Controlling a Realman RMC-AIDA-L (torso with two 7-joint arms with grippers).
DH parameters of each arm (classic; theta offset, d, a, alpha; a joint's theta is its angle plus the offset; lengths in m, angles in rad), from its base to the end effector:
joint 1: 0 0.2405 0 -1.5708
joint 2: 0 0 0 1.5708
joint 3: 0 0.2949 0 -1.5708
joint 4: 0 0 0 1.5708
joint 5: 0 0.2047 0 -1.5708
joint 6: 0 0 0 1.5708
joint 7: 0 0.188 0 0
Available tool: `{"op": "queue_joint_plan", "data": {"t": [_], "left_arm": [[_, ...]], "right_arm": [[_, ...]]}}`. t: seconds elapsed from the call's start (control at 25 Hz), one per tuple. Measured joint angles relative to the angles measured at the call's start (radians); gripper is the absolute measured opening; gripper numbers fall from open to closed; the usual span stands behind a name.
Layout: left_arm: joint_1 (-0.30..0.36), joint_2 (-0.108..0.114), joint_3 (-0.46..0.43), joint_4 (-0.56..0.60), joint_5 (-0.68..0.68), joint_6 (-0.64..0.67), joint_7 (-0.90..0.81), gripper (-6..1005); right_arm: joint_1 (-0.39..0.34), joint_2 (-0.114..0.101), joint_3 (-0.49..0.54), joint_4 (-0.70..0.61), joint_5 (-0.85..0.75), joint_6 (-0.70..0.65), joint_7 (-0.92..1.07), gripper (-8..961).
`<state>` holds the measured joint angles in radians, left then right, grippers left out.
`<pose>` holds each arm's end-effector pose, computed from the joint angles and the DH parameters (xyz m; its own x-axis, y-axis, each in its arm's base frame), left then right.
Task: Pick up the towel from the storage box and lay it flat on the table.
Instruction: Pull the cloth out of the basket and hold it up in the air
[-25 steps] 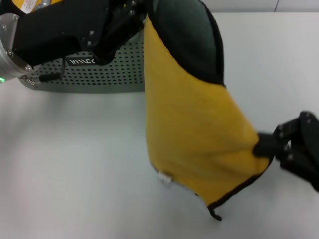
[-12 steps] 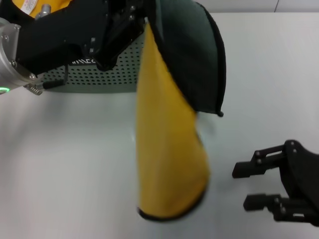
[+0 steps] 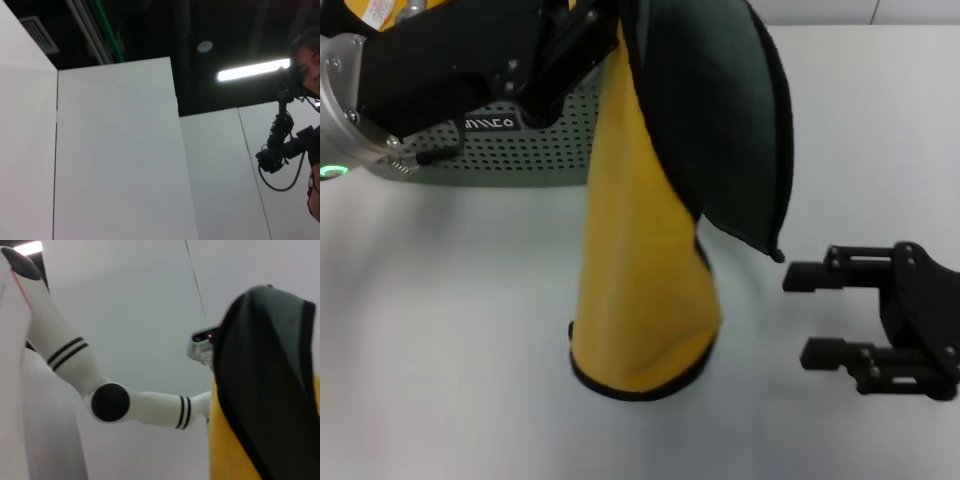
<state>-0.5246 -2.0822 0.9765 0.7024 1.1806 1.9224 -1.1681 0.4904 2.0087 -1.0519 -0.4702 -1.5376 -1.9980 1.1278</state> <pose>-0.1422 0.3235 0.0164 0.3683 -0.1636 0.9152 0.0064 -0.9839 -0.1785 0.2144 0.2721 -0.0378 0.6259 -0.1624 -0.7628 -0.0540 -0.9848 0.1654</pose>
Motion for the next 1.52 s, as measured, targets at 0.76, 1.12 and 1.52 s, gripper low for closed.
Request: {"op": "queue_joint_plan", "data": {"t": [0.76, 1.12, 1.52], "left_arm": [[-0.072, -0.007, 0.056, 0.003, -0.08, 0.044, 0.034, 17], [-0.078, -0.003, 0.055, 0.003, -0.082, 0.038, 0.044, 17], [-0.073, 0.0, 0.048, -0.007, -0.079, 0.031, 0.049, 18]], "right_arm": [[0.155, -0.011, -0.007, 0.118, -0.011, 0.108, 0.018, 592], [0.185, 0.004, -0.047, 0.116, -0.013, 0.089, 0.012, 590], [0.192, 0.005, -0.049, 0.116, -0.007, 0.026, 0.009, 572]]}}
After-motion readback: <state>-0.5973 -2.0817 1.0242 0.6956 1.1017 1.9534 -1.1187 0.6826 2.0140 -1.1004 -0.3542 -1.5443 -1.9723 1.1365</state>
